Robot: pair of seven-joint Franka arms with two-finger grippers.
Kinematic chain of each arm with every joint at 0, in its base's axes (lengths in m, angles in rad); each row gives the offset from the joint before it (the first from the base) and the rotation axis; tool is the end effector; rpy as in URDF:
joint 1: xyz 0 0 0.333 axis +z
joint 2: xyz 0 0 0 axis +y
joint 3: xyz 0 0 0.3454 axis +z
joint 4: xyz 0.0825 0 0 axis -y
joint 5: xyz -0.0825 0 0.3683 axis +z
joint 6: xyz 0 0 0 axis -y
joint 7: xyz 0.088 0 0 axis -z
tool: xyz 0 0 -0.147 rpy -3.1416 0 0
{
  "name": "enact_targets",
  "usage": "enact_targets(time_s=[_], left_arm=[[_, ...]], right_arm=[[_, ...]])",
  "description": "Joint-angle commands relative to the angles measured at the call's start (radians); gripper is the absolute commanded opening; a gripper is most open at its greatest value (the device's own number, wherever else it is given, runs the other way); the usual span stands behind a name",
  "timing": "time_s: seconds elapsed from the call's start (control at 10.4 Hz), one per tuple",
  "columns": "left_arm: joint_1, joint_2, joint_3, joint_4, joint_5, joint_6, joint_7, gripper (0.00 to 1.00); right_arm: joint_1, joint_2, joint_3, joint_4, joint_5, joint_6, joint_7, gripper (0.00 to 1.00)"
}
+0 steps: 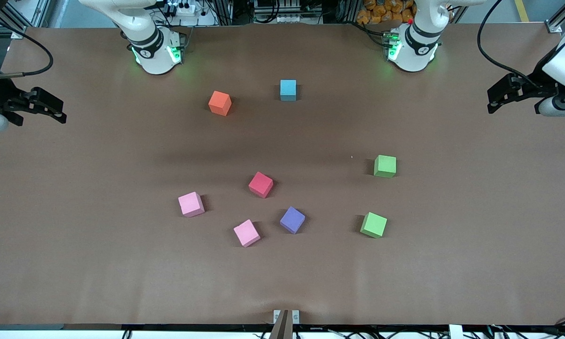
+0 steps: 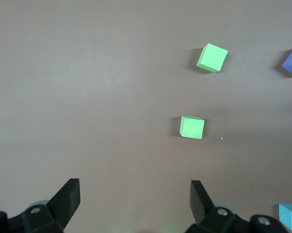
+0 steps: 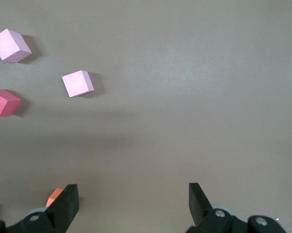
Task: Arrange blocks into number 1
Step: 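Move the left gripper toward the cyan cube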
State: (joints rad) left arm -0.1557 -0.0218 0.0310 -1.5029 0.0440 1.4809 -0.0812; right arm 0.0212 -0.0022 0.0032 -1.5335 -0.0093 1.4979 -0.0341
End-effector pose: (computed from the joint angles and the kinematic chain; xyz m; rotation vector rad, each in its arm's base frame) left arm 0.5192 -0.0580 0.6484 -3.0980 0.0613 -0.0065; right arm 0.5294 0.0115 0.6257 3.1307 0.0908 -0.0524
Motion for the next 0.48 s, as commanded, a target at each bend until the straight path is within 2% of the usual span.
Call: enact_targets(time_s=[0.0, 0.19, 0.29, 0.39], left_arm=[[0.001, -0.021, -0.005, -0.020, -0.004, -0.005, 0.020, 1.00], [-0.001, -0.015, -0.070, -0.026, -0.021, -0.008, 0.002, 1.00], [-0.001, -0.024, -0.151, -0.089, -0.068, -0.008, -0.029, 1.00], [0.001, -0.035, -0.246, -0.142, -0.102, 0.014, -0.155, 1.00]], right_arm=[[-0.014, 0.004, 0.009, 0.016, -0.006, -0.018, -0.020, 1.00], [-0.014, 0.004, 0.009, 0.016, -0.006, -0.019, -0.020, 1.00], [-0.014, 0.004, 0.009, 0.016, -0.006, -0.019, -0.020, 1.00], [-0.014, 0.005, 0.008, 0.015, -0.006, -0.019, -0.020, 1.00]])
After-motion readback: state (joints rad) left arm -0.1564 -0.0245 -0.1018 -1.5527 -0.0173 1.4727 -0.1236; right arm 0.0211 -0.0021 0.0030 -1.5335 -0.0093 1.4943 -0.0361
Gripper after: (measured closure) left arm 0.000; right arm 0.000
